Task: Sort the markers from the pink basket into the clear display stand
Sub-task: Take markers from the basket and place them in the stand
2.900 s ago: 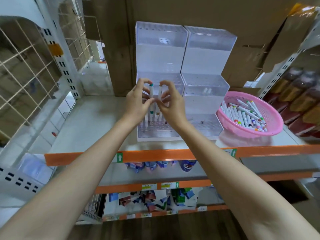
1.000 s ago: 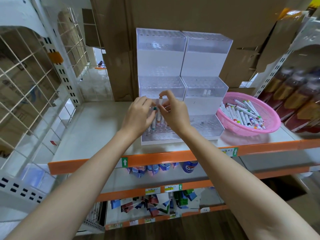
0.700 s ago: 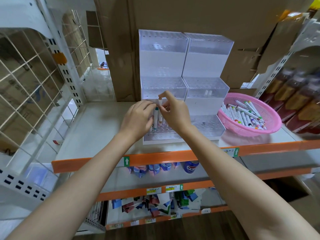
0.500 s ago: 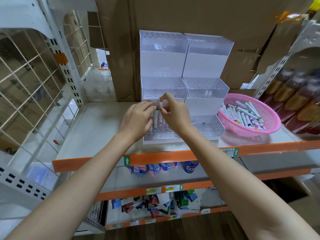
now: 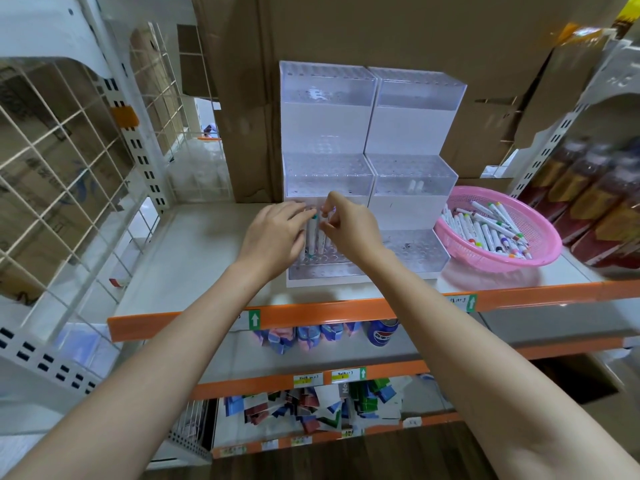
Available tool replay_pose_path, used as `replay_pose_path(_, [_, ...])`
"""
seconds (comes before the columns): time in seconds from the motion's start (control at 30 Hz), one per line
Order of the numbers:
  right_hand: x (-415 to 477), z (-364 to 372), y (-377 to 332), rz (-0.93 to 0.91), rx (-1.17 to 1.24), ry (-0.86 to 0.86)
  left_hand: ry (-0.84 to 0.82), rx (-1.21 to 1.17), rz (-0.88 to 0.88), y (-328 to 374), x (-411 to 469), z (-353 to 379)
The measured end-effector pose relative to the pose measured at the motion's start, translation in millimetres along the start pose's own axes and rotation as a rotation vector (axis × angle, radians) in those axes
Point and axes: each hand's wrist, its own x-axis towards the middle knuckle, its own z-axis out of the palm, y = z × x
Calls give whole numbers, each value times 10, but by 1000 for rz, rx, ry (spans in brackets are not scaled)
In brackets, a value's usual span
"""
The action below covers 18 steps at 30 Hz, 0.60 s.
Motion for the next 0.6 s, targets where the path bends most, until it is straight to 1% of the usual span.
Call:
replay_pose_path(0.13, [-41,39,19,-20,-27,4,-10,4,-1,-4,-3,-2])
replay_pose_path(0.23, [-40,-4,4,-62,-103,3,-32,13,-7,-14,-7,3])
replay_pose_path(0.33, [-54,-49,9,-198,-256,64,-61,23,-16,-15,-12,13])
replay_pose_path(0.4, [-72,-48,32,-252,-334,83,-65,22,-26,-8,-12,14])
replay_pose_path(0.6, [-158,-57,105,-253,-380,-77,-35,27,-83,36,10,49])
